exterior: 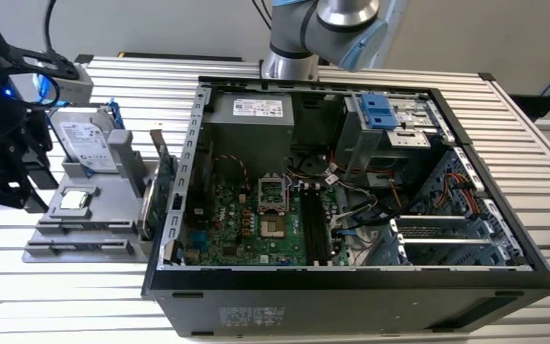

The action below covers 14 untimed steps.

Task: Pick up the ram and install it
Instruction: 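Pick up the ram and move it above insertion slot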

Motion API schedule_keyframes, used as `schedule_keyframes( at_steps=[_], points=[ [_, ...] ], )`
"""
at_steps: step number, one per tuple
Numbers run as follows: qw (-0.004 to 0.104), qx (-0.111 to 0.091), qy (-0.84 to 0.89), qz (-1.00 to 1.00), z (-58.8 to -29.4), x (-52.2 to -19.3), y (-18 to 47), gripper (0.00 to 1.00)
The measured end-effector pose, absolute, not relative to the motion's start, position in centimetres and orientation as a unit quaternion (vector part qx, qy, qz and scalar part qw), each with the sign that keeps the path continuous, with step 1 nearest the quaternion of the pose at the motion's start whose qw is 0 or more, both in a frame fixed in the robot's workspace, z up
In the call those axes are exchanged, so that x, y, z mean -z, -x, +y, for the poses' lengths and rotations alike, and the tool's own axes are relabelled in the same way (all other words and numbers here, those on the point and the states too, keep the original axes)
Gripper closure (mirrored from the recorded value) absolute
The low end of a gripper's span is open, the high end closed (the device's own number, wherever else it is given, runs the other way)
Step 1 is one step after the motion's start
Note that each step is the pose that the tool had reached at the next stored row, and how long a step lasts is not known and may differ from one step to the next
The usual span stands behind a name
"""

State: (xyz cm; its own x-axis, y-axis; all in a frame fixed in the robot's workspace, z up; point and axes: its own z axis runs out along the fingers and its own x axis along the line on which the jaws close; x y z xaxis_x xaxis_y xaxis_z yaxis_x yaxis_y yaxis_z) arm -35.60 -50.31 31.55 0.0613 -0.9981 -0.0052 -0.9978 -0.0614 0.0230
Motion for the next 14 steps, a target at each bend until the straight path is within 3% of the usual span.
schedule_keyframes(
  at_steps=[14],
  points=[
    [0.007, 0.010, -0.728, -0.685, -50.2, -30.0, 35.6, 0.00]
  ],
)
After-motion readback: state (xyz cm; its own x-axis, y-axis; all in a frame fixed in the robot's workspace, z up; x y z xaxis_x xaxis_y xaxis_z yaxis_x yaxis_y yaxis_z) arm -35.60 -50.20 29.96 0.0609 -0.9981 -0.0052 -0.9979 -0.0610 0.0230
